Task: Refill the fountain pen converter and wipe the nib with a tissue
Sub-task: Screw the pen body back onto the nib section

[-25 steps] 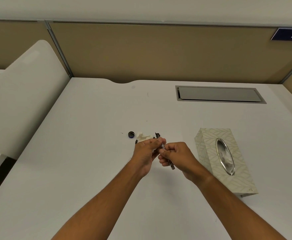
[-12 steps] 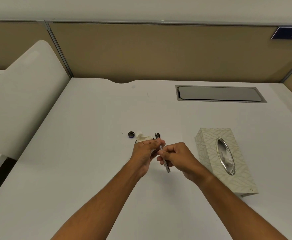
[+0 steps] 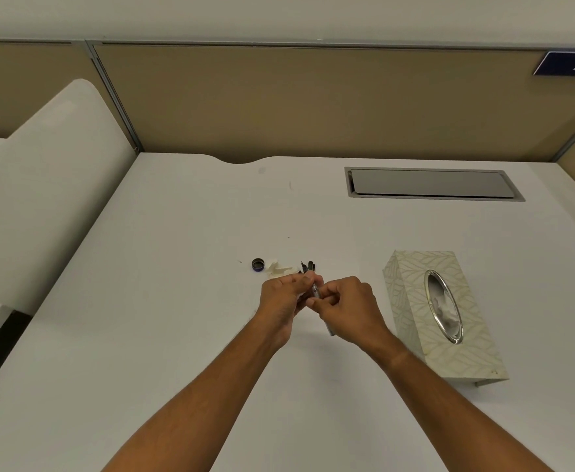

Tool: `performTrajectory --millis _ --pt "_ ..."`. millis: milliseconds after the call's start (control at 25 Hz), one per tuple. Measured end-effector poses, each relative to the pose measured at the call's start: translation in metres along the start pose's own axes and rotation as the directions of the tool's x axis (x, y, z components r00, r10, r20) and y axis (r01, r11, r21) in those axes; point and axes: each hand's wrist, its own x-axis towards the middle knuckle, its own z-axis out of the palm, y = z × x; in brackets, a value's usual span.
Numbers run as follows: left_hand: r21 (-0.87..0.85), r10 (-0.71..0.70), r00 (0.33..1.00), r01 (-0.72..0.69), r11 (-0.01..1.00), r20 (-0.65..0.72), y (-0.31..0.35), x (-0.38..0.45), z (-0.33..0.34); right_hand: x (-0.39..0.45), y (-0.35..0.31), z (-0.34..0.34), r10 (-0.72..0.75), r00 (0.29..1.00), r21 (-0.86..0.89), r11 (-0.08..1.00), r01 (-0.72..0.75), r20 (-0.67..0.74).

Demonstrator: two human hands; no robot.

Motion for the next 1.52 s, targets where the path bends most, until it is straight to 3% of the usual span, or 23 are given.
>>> performTrajectory --millis 320,600,720,1000,1320,1520 --pt "0.04 0.008 0.999 -0.009 0.999 0.035 0.0 -0.001 -0.002 0.007 0.006 -0.009 0.111 0.95 0.364 0.905 -0.218 0.293" --pt "0.083 0.042 0.998 -0.046 0.995 0.049 -0.001 0.001 -0.007 0.005 0.013 -0.006 0.06 0.956 0.416 0.891 -0.181 0.287" --pt "0.112 0.055 0.995 -0.063 0.992 0.078 -0.003 0.0 -0.007 0.007 0.017 -0.003 0.084 0.967 0.396 0.901 -0.177 0.242" --pt "-0.146 -0.055 0.998 0.057 0.988 0.014 0.0 0.0 -0.011 0.026 0.038 0.008 0.219 0.976 0.237 0.949 -0.211 -0.011" --pt "-0.188 -0.095 0.995 0.095 0.978 0.009 -0.002 -0.002 -0.017 0.043 0.063 0.034 0.245 0.968 -0.103 0.963 -0.25 -0.058" --pt "-0.194 -0.102 0.995 0.104 0.976 0.019 -0.005 0.0 -0.021 0.047 0.069 0.042 0.239 0.968 -0.18 0.952 -0.249 -0.073"
